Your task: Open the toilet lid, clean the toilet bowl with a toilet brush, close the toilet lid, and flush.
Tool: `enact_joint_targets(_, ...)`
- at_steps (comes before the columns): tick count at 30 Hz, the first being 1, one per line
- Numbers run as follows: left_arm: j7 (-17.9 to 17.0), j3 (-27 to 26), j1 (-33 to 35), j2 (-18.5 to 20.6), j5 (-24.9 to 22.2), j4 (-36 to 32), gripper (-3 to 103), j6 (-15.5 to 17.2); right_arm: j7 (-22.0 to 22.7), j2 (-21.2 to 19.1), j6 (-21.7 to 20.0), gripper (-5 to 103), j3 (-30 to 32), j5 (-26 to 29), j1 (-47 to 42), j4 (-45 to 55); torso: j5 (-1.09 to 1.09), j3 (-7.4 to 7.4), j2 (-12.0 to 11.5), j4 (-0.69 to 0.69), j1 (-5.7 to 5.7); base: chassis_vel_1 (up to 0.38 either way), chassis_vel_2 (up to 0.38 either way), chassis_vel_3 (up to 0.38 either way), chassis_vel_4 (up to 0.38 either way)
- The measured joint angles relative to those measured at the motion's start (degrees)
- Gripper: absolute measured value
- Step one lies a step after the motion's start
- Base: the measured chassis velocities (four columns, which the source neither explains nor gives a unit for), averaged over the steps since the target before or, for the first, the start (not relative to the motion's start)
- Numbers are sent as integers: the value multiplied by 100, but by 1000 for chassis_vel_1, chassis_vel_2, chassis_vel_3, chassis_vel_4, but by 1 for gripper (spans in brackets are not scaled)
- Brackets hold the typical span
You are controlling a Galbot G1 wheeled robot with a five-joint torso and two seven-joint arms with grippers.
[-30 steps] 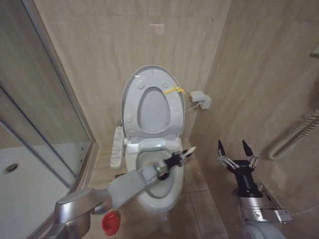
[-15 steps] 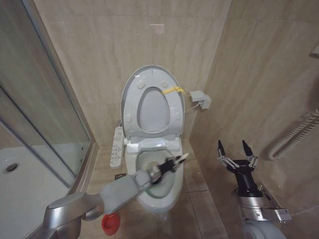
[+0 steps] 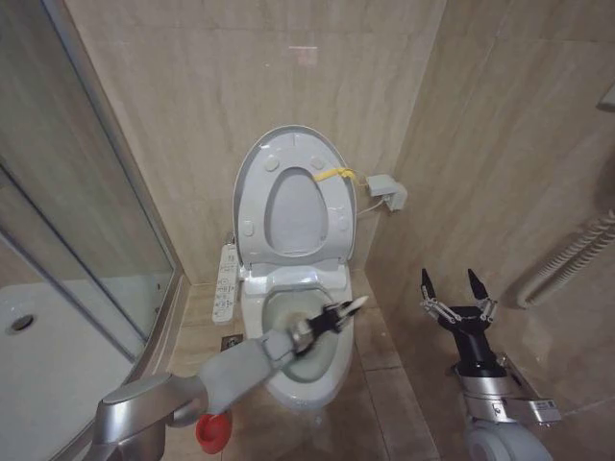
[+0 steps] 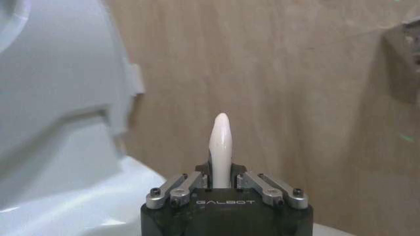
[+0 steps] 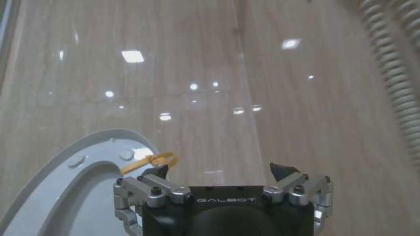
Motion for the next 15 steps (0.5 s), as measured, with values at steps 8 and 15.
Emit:
enact_joint_targets(8,-251,-37,-142,145,-254,-1084,19,353,2,28,-7,100,-16,2,90,-104,2,0,1,-17,0,-4,-10,-4,-9)
enact_joint_targets(15,-269,-16,-152,189,-236,-866,19,309,2,-14,-6,100,-6,33,59,-50,1,1,-1,0,1,21,15,8,12)
